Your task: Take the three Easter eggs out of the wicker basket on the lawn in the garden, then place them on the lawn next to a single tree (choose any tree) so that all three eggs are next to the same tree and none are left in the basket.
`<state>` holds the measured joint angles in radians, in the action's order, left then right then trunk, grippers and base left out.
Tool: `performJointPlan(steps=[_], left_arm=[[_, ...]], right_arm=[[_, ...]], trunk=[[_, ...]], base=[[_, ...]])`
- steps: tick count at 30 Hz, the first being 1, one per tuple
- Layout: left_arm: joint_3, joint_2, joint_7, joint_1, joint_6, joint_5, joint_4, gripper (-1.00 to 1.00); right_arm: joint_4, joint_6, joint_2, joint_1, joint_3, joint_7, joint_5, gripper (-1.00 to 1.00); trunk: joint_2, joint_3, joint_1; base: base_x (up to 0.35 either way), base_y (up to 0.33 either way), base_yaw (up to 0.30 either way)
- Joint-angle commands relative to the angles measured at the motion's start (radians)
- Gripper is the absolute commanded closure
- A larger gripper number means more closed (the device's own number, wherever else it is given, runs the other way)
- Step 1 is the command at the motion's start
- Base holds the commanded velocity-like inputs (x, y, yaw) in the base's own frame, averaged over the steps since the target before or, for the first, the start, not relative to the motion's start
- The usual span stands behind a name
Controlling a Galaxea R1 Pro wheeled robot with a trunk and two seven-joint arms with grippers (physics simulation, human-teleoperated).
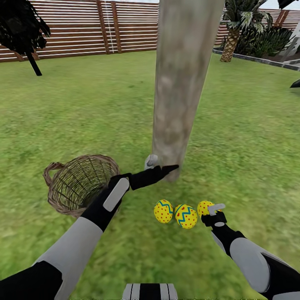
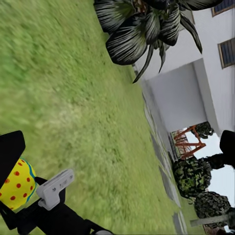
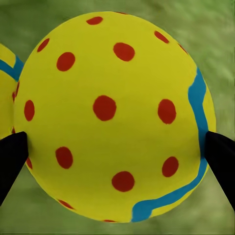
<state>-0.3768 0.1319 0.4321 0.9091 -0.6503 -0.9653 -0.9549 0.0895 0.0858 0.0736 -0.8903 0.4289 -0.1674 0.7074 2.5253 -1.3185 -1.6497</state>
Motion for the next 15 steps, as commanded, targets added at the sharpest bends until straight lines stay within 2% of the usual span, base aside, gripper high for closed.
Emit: performJointPlan(steps=[1, 4, 8, 15], left_arm=[[-0.001, 0.001, 0.002, 0.001, -0.006, -0.006, 0.000, -1.00], [-0.003, 0.003, 0.011, 0.001, -0.007, -0.006, -0.001, -1.00], [-0.005, 0.002, 0.062, 0.001, -0.008, -0.004, 0.001, -1.00], [-0.005, 0.002, 0.067, 0.001, -0.008, -0.004, 0.001, -1.00]], right_arm=[[-0.002, 0.005, 0.000, -0.001, 0.008, -0.003, 0.009, 1.00], [-0.002, 0.005, 0.000, -0.001, 0.008, -0.004, 0.009, 1.00], [-0.002, 0.005, 0.000, -0.001, 0.008, -0.003, 0.009, 1.00], [-0.002, 0.005, 0.000, -0.001, 0.008, -0.003, 0.009, 1.00]], trunk=[[0.001, -0.005, 0.000], [0.001, -0.016, -0.002], [0.002, -0.032, -0.003], [0.004, -0.059, -0.006]], base=[[0.000, 0.000, 0.000], [0.000, 0.000, 0.000], [0.000, 0.000, 0.000], [0.000, 0.000, 0.000]])
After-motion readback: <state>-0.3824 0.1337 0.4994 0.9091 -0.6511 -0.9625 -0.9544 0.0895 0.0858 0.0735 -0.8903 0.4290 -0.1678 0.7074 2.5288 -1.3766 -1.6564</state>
